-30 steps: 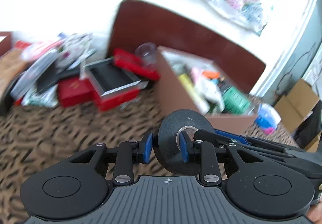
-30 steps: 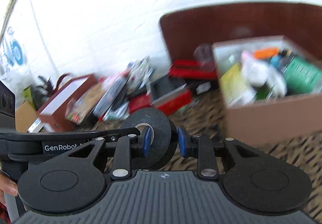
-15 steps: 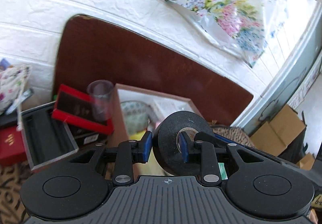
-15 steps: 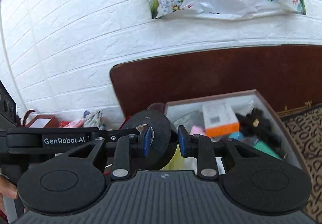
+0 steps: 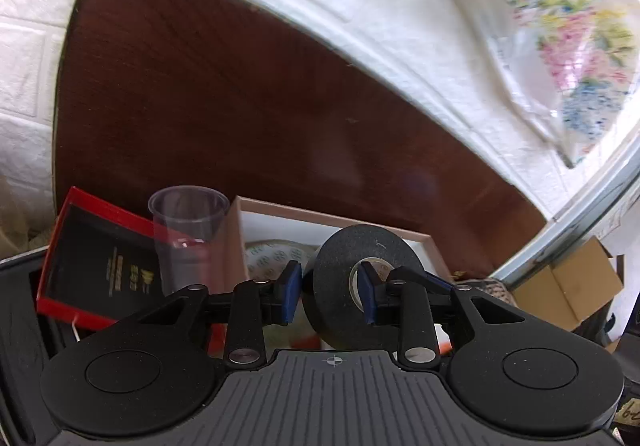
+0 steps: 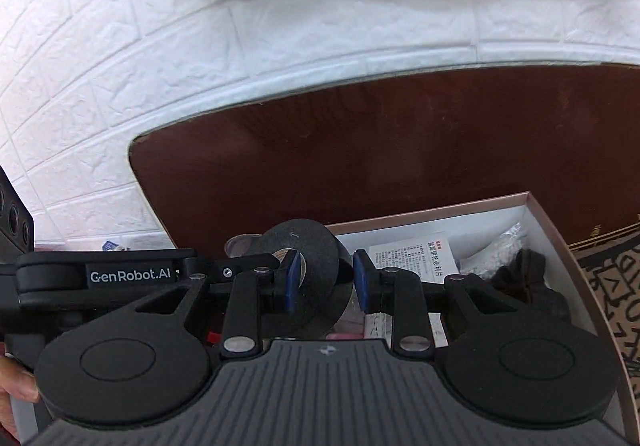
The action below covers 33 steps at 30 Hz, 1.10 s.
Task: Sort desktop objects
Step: 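Carry the black tape roll over the cardboard box with the right gripper, then open the right gripper to drop the black tape roll into the box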
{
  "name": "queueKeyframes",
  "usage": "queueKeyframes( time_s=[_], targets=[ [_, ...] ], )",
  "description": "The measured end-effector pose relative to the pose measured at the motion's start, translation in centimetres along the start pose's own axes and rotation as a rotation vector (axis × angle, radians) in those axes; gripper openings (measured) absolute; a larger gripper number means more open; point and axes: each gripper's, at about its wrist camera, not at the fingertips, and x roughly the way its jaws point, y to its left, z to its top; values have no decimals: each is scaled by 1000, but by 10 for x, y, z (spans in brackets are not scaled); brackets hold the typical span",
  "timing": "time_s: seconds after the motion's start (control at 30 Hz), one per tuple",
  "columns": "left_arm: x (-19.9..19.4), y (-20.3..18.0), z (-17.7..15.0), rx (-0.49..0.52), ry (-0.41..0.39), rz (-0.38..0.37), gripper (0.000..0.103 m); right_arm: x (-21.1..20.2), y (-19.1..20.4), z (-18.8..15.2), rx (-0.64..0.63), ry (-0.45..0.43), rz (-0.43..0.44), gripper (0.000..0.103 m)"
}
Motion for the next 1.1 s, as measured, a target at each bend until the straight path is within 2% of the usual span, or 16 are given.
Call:
queueKeyframes(
  time_s=[0.23, 0.5, 0.57, 0.63, 0.67, 0.7, 0.73, 0.77, 0.83, 1.0, 1.1],
  targets=[
    [29, 16, 10, -23, 14, 20, 46, 36, -10, 6, 8, 37, 10, 32],
    [43, 25, 12, -28, 23, 31, 46, 56, -18, 3, 41, 63, 22, 34],
    [41, 25, 12, -40, 6, 24, 54, 58, -20, 3, 56, 58, 20, 34],
    [37, 24, 15, -28, -18, 11, 67, 58, -21, 2, 67, 56, 18, 36],
    [34, 23, 15, -19, -32, 9, 70, 56, -24, 1, 81, 51, 26, 39],
    [32, 22, 16, -10, -41, -2, 82, 55, -26, 1, 93, 50, 25, 52],
    [29, 20, 15, -6, -51, 26, 91, 53, -27, 0, 95, 43, 23, 63],
    [25, 18, 14, -1, -70, 65, 95, 49, -29, -2, 99, 28, 17, 68],
    [17, 16, 9, 23, -105, 79, 103, 42, -30, -4, 108, 13, 8, 80],
    [-4, 12, -1, -3, -99, 74, 103, 22, -34, -15, 134, -2, -4, 99],
    [-20, 0, -13, 59, -84, 131, 103, 4, -38, -20, 179, -10, -4, 101]
  ],
)
